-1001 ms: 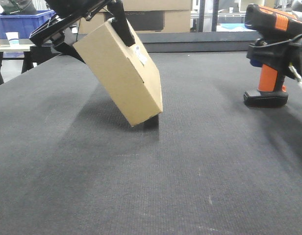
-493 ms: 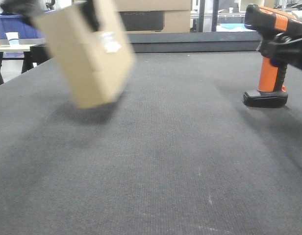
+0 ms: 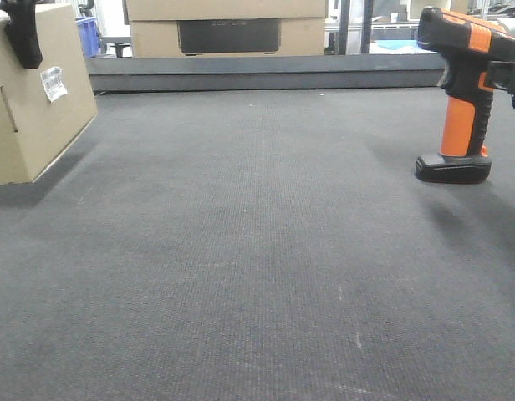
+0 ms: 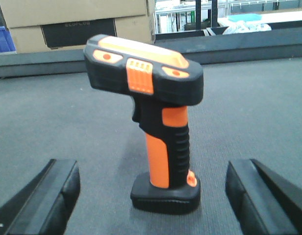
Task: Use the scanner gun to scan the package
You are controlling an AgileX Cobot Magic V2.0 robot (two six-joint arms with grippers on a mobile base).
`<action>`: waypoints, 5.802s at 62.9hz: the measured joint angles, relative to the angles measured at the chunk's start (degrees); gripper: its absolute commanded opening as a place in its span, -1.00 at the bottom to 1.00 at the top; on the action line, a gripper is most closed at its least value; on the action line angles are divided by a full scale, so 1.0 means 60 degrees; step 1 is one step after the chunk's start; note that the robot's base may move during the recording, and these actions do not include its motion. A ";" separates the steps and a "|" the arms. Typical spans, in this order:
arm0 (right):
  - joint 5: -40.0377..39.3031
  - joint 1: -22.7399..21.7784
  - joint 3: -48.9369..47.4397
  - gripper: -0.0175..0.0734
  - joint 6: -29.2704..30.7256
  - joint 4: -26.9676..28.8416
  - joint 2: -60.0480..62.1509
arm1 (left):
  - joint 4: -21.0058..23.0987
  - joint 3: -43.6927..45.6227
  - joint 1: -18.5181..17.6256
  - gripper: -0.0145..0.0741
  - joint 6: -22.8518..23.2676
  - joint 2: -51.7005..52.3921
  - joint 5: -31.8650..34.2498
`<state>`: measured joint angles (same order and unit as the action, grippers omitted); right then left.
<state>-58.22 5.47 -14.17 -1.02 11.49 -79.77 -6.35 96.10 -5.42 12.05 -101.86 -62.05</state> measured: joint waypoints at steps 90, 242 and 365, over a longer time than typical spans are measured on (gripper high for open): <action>0.0303 0.0000 0.0000 0.50 0.0000 0.0000 0.0016 | 0.0274 0.0018 -0.0263 0.64 0.0000 -0.0498 -0.0539; 1.2779 0.0000 -0.0115 -0.98 0.0022 -0.0385 1.2716 | -0.2065 -1.3296 0.1307 -0.92 0.1250 1.6922 0.8919; 1.0495 -0.1714 0.2331 -0.98 0.0647 -0.0965 1.3264 | -0.2082 -1.3301 0.1307 -0.92 0.1250 1.6930 0.8878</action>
<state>4.75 -4.81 -0.18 2.86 5.70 -0.18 -18.85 16.30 2.42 19.56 -0.28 -8.78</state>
